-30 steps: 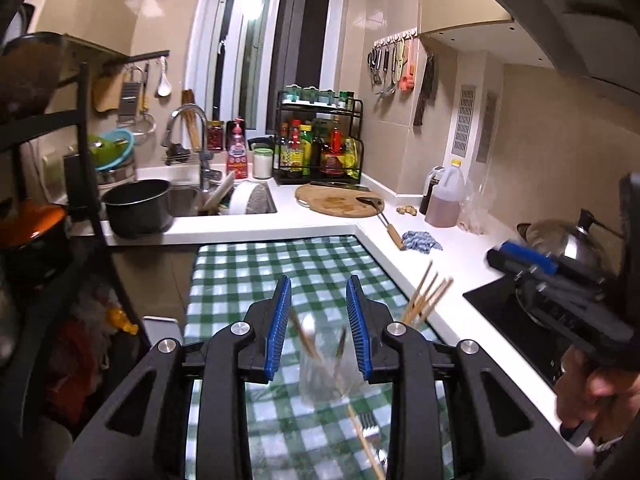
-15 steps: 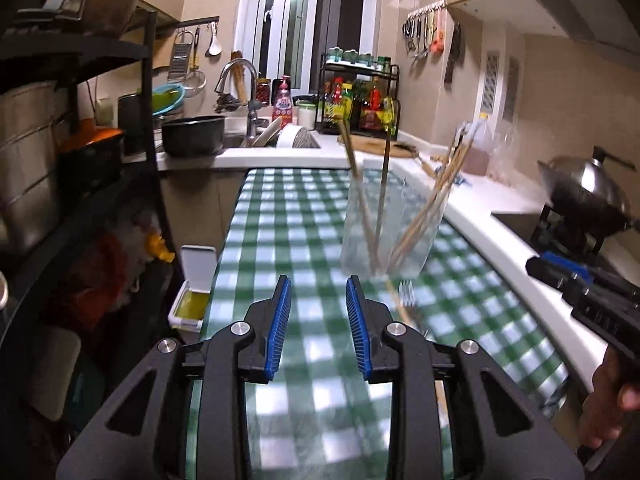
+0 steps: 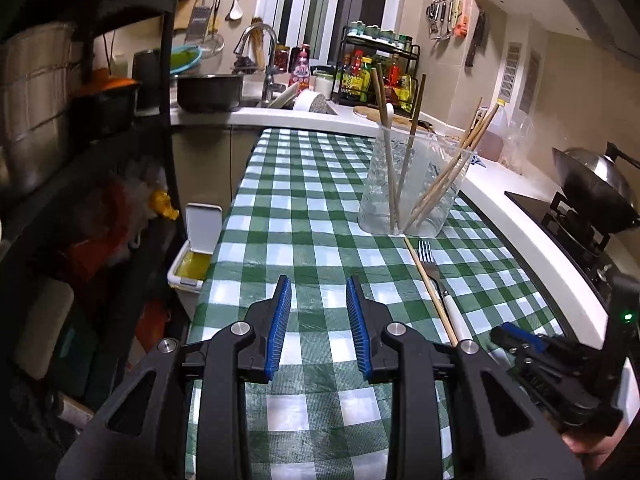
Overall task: Organize utensils
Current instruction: 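Close the right tool on the white-handled fork while the left tool approaches a chopstick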
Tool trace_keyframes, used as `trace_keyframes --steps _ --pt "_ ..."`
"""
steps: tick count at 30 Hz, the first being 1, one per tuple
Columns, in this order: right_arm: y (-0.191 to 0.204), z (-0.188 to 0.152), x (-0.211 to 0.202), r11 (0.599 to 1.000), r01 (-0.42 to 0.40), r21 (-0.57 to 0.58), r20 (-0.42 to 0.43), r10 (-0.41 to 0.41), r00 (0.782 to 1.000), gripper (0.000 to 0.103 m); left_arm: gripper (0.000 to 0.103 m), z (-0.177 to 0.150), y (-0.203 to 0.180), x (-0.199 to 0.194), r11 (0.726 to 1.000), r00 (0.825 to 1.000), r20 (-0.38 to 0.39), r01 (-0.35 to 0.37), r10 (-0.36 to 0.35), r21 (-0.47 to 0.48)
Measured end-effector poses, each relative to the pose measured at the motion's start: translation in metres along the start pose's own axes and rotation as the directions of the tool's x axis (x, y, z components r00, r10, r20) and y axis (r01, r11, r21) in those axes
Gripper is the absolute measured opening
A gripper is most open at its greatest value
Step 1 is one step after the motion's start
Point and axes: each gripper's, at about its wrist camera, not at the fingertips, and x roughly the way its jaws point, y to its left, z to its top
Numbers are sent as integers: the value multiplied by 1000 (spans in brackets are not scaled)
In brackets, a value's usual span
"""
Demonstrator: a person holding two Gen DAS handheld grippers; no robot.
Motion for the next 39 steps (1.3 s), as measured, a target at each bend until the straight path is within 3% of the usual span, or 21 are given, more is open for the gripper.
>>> trace_keyframes --steps 7,10,16,25,34,39 --pt "1 -2 21 999 -34 25 -51 35 998 19 28 -3 -4 3 1000 1000 -15 13 -13 -4" --pt "7 0 28 999 -40 10 -63 40 997 24 28 -3 -5 5 1000 1000 -20 14 -14 1" --pt "12 1 33 1000 -9 -8 -72 9 997 20 28 -4 -6 5 1000 1000 -20 12 -12 14" --pt "-24 -3 19 998 33 59 -46 -30 998 17 28 -13 -23 14 998 999 -44 34 -31 53" --pt "-61 -21 1 992 83 95 -6 -83 997 18 28 -33 -78 42 988 991 -73 117 -110 99" --pt "-71 -25 -3 994 64 91 1 -64 998 18 28 -53 -108 64 986 983 -135 139 -126 97"
